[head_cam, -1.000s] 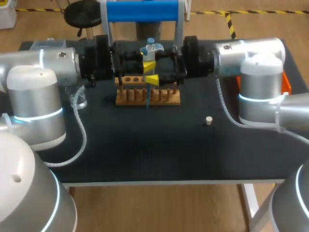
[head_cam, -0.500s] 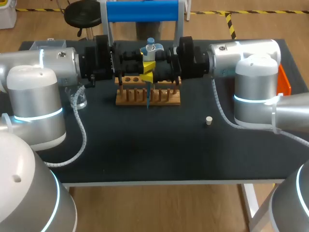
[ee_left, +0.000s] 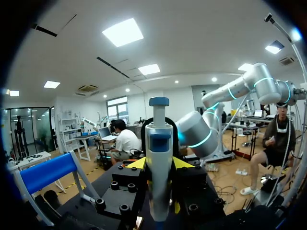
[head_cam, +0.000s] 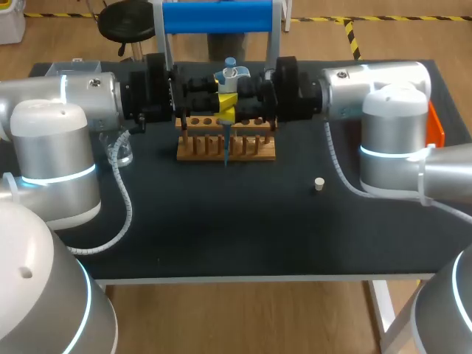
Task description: Invert the test tube, pick up the pipette, mount the tip to pipette, aspirate from beaker and dispense into the tube, eject the tip, return the pipette, and cap with the stopper.
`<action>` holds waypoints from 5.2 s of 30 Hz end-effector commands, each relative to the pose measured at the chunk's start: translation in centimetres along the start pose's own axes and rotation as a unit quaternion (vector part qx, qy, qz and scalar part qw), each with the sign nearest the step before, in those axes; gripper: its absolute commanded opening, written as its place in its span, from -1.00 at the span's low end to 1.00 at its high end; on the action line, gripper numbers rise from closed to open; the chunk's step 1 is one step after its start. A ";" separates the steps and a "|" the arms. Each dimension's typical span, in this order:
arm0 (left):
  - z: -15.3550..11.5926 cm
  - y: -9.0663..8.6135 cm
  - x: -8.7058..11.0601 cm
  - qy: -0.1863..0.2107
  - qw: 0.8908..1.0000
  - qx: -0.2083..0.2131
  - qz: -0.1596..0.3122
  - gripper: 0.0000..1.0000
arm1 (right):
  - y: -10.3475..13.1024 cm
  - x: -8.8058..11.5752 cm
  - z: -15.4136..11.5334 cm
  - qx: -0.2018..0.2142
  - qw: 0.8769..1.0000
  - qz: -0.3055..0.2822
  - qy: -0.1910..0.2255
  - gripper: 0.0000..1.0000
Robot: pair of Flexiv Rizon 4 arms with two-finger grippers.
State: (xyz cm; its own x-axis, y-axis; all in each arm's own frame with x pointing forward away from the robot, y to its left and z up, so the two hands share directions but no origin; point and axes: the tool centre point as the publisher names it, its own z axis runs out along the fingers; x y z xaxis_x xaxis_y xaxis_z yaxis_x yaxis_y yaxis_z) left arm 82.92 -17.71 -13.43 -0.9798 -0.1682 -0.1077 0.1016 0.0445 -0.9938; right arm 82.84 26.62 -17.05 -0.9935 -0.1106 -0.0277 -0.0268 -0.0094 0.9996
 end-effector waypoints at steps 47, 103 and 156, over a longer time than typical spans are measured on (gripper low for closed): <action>0.0 0.0 0.0 -0.001 1.000 0.001 0.000 1.00 | 0.3 0.0 -3.0 -0.002 0.999 0.007 0.032 -1.00; 0.0 0.0 0.0 -0.001 1.000 0.001 0.000 1.00 | 4.1 -1.7 -20.2 0.002 0.998 -0.025 0.051 -1.00; 0.0 0.0 0.0 -0.001 1.000 0.001 0.000 1.00 | 4.4 -2.9 -43.2 -0.004 0.998 -0.038 0.055 -1.00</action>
State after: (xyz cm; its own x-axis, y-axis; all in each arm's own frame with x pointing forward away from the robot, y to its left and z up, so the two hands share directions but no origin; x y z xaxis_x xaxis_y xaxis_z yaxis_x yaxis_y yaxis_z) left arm 82.89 -17.74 -13.41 -0.9796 -0.1693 -0.1080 0.1018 0.0445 -0.9938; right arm 89.45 -14.96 -12.43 -0.9763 -0.1869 -0.1088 -0.1061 -0.0243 0.9941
